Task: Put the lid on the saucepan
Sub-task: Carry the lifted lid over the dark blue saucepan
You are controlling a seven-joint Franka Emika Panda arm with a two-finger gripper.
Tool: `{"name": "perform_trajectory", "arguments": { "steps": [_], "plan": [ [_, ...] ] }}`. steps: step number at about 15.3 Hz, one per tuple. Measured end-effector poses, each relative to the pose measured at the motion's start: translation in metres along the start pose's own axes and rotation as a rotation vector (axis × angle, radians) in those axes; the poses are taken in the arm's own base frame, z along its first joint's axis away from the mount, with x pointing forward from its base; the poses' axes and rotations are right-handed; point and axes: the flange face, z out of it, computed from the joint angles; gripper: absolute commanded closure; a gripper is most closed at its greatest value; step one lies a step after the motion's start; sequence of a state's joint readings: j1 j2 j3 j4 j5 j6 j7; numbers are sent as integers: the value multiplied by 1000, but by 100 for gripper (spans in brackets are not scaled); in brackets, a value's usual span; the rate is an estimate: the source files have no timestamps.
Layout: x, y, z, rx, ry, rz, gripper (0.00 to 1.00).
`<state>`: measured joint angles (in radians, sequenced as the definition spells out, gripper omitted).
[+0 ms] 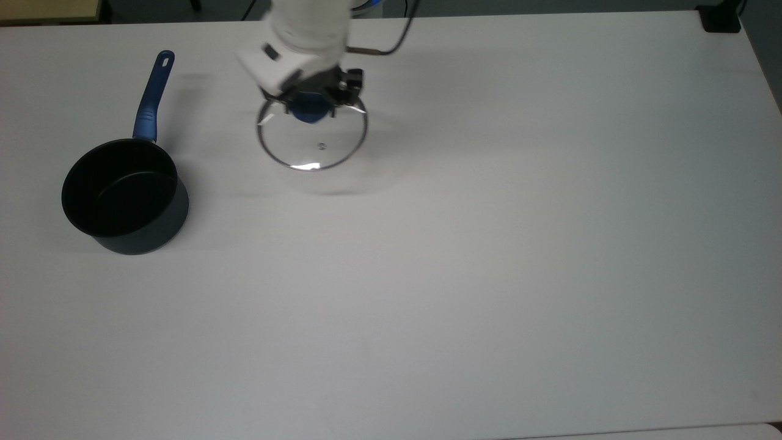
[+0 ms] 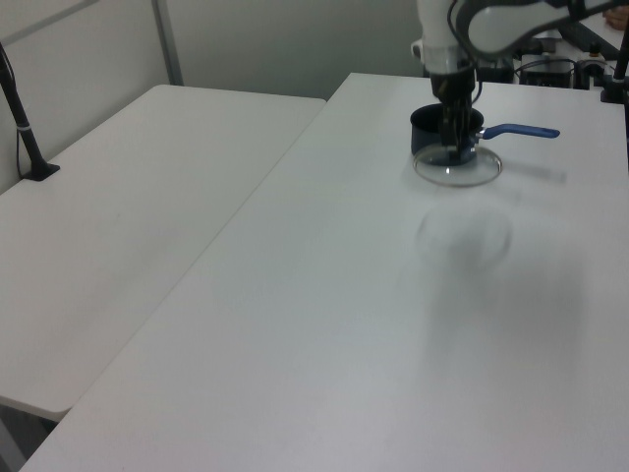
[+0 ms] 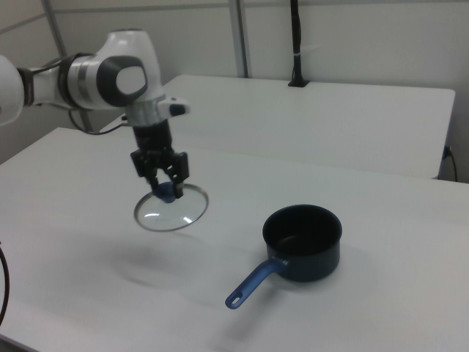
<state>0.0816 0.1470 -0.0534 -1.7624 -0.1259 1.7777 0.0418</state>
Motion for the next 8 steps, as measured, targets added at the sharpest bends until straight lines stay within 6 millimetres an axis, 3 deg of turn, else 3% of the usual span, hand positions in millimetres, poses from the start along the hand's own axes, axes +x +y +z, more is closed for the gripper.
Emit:
{"name": "perform_trajectory", "arguments": {
  "steps": [2,4,8],
  "plan": [
    [2,30,-12,-1,18,22,59],
    [4,77,-15,-4,28,58,59],
    [9,167,5,-20,5,151,59]
  ]
}}
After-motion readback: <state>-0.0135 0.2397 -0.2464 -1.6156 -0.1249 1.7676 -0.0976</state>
